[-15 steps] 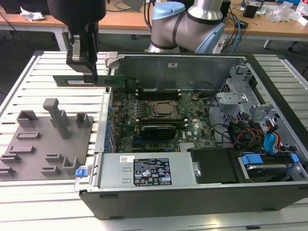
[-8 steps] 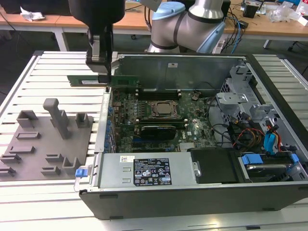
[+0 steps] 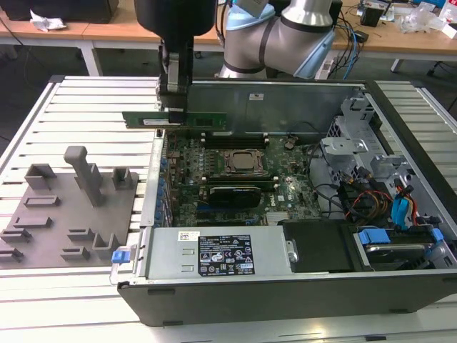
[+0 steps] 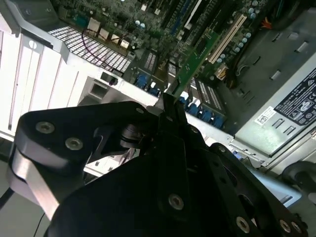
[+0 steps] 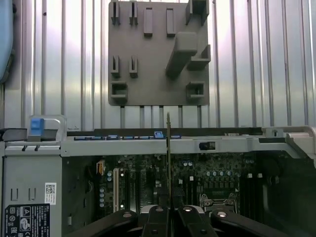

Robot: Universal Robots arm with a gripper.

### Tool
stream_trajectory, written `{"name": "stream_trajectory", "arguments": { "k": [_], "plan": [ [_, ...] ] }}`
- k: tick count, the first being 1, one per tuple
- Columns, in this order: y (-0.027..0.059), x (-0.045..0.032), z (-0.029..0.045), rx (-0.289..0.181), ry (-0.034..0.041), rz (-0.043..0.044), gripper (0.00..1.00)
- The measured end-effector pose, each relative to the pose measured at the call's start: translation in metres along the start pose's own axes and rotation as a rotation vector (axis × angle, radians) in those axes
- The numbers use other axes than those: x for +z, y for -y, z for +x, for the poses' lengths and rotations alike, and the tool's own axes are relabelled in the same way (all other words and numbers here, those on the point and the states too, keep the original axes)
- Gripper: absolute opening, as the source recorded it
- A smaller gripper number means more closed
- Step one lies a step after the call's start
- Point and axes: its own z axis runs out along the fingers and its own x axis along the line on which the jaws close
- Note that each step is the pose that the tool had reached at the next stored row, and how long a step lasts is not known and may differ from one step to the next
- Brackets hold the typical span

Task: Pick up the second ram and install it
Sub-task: 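Pick up the second ram and move it above second insertion slot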

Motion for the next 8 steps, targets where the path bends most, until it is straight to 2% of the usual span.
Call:
{"name": "stream_trajectory", "arguments": {
  "k": [3,6,8],
  "plan": [
    [0.0152,-0.0010,-0.0003,0.000,0.0000,-0.0013,0.13],
    [0.0261,-0.0017,-0.0004,0.000,0.0000,-0.0024,0.13],
    [0.0301,-0.0019,-0.0005,0.000,-0.0001,-0.0029,0.13]
  ]
}}
